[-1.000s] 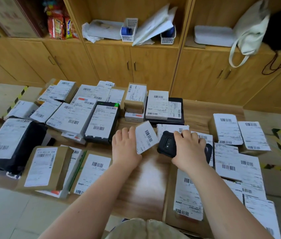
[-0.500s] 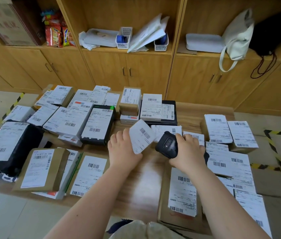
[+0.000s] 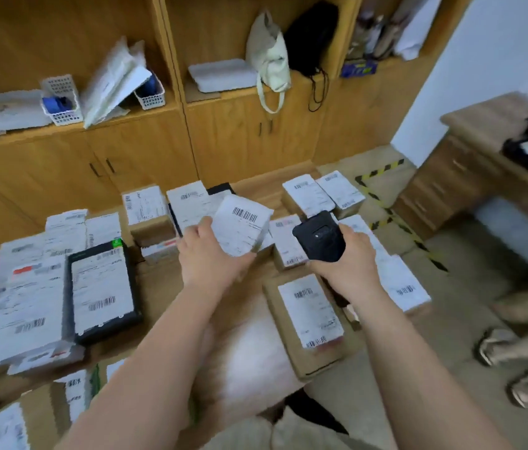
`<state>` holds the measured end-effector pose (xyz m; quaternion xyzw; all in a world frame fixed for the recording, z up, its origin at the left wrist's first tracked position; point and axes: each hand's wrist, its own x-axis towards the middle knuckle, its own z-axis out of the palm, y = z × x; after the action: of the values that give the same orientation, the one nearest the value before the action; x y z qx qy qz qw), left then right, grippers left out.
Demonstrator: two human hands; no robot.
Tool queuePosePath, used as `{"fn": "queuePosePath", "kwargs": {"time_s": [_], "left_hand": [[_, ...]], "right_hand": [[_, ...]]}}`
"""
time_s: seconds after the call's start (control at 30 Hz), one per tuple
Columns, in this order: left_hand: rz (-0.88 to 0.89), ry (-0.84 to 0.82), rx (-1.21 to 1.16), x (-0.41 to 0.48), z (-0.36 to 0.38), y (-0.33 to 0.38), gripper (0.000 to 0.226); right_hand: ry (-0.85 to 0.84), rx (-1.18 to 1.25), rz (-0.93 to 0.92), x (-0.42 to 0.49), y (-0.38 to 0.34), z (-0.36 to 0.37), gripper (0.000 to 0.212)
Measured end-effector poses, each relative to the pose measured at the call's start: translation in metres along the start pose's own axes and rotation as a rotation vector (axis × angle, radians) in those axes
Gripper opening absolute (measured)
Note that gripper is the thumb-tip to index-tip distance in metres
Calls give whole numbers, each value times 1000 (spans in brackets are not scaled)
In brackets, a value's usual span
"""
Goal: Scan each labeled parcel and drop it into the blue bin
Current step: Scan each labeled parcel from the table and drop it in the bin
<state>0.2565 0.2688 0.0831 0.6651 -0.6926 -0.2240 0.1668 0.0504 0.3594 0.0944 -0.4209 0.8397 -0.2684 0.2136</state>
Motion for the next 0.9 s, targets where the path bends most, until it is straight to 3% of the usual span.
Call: {"fn": "queuePosePath", "kwargs": {"time_s": [0.33, 0.53, 0.73, 0.9], "left_hand": [[523, -335, -14, -66, 63, 101, 107], [796, -459, 5, -163, 100, 172, 98], [1099, -575, 14, -276, 128, 235, 90], [1251, -693, 12, -374, 154, 269, 90]], "right_hand": [[467, 99, 402, -136, 88, -66, 60], [701, 146, 658, -235, 137, -102, 75], [885, 134, 863, -330, 182, -143, 65], [999, 162, 1005, -407, 228, -164, 71]]}}
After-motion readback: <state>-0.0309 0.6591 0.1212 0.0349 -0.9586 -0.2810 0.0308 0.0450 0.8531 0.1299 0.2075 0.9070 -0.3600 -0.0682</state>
